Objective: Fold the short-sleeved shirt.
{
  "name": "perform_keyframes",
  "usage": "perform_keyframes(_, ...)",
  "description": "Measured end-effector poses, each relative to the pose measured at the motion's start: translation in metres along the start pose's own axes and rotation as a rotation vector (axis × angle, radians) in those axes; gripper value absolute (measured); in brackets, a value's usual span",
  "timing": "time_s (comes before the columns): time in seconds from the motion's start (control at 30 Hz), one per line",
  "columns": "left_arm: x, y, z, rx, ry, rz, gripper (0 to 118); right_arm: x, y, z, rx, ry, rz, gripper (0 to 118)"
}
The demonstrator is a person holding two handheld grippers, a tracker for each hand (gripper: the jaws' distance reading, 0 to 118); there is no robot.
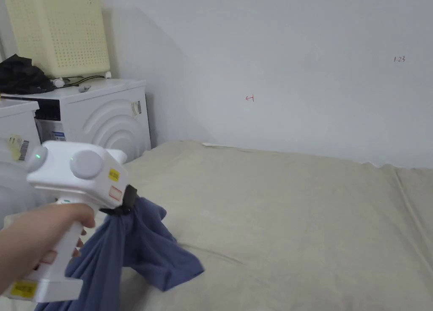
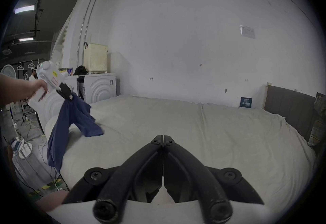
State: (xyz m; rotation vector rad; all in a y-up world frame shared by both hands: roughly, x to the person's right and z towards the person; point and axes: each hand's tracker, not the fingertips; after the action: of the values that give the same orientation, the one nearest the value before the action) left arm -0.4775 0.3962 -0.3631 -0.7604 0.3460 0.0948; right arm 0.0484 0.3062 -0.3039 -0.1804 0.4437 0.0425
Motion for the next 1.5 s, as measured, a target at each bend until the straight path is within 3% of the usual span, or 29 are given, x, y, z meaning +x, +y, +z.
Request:
perform_keyframes(0.13, 0.036, 0.038, 0.079, 0.150, -0.057, -0.103, 3, 0.015, 0.008, 0.010, 0.030, -0.029, -0.006, 0)
perform_keyframes(0.3, 0.113, 0.078, 0.149, 0.270, -0.230, -0.229, 3, 0.035, 0.014, 0.024, 0.063, -0.067, -0.051, 0)
perform_keyframes(0.53, 0.275, 0.074, 0.177, 0.317, -0.553, -0.417, 3, 0.063, 0.016, 0.050, 0.099, -0.130, -0.091, 0)
perform_keyframes(0.67, 0.355, 0.055, 0.125, 0.209, -0.682, -0.447, 3, 0.080, 0.013, 0.061, 0.091, -0.168, -0.096, 0)
perform_keyframes(0.93, 0.474, -0.062, -0.081, -0.412, -0.815, -0.281, 3, 0.110, -0.003, 0.075, 0.019, -0.263, -0.123, 0)
perform_keyframes(1.07, 0.490, -0.096, -0.113, -0.324, -0.739, -0.310, 5, 0.116, -0.012, 0.074, -0.020, -0.285, -0.119, 0)
perform_keyframes(1.1, 0.489, -0.100, -0.120, -0.335, -0.760, -0.279, 15, 0.117, -0.014, 0.072, -0.029, -0.288, -0.121, 0)
perform_keyframes(1.13, 0.488, -0.106, -0.122, -0.362, -0.808, -0.229, 41, 0.118, -0.015, 0.070, -0.038, -0.289, -0.123, 0)
perform_keyframes(1.2, 0.486, -0.110, -0.128, -0.401, -0.845, -0.182, 112, 0.121, -0.019, 0.067, -0.048, -0.289, -0.127, 0)
perform_keyframes(1.23, 0.486, -0.111, -0.126, -0.407, -0.834, -0.196, 118, 0.121, -0.020, 0.066, -0.050, -0.289, -0.129, 0)
perform_keyframes(1.4, 0.464, -0.101, -0.093, -0.301, -0.761, -0.307, 116, 0.122, -0.021, 0.063, -0.048, -0.295, -0.135, 0)
perform_keyframes(1.5, 0.428, -0.092, -0.060, -0.208, -0.792, -0.261, 116, 0.122, -0.018, 0.064, -0.039, -0.295, -0.144, 0)
